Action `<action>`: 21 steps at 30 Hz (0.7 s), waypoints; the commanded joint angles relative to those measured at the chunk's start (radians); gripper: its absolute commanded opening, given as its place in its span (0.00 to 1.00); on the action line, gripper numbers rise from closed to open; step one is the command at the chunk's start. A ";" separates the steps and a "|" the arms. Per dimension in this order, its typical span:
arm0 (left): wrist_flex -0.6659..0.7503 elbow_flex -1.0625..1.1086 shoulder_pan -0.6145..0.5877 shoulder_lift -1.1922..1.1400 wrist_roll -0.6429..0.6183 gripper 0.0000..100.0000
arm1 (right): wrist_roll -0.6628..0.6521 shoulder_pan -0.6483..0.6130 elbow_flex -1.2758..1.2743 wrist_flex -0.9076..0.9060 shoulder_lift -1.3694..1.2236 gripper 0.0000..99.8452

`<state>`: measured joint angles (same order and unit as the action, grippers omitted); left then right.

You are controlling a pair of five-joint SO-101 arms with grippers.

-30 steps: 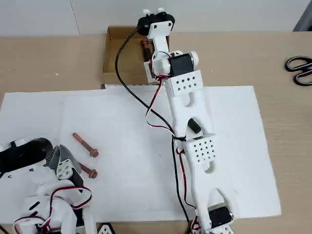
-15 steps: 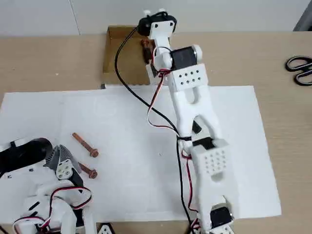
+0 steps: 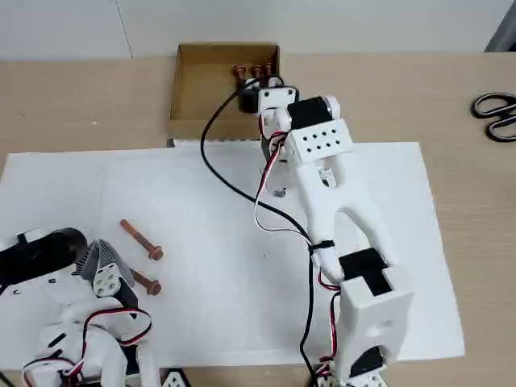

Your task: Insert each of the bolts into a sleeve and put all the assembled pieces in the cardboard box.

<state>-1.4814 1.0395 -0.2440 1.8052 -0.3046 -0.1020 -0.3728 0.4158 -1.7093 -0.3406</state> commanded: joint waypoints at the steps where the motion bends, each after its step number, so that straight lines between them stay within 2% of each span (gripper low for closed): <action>1: 0.002 -0.035 0.005 0.008 0.000 0.01 | -0.184 0.008 -0.054 0.008 0.059 0.19; 8: 0.002 -0.036 0.005 0.008 0.000 0.01 | -0.334 0.117 -0.084 0.030 0.054 0.19; 13: 0.005 -0.036 0.005 0.008 0.000 0.01 | -0.345 0.185 -0.084 0.030 0.054 0.19; 21: 0.006 -0.047 0.005 0.008 0.002 0.01 | -0.439 0.168 -0.087 0.039 0.019 0.19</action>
<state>-1.4814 1.0395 -0.2440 1.8052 -0.3046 -0.5117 -0.2010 0.3237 -1.6863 -0.3406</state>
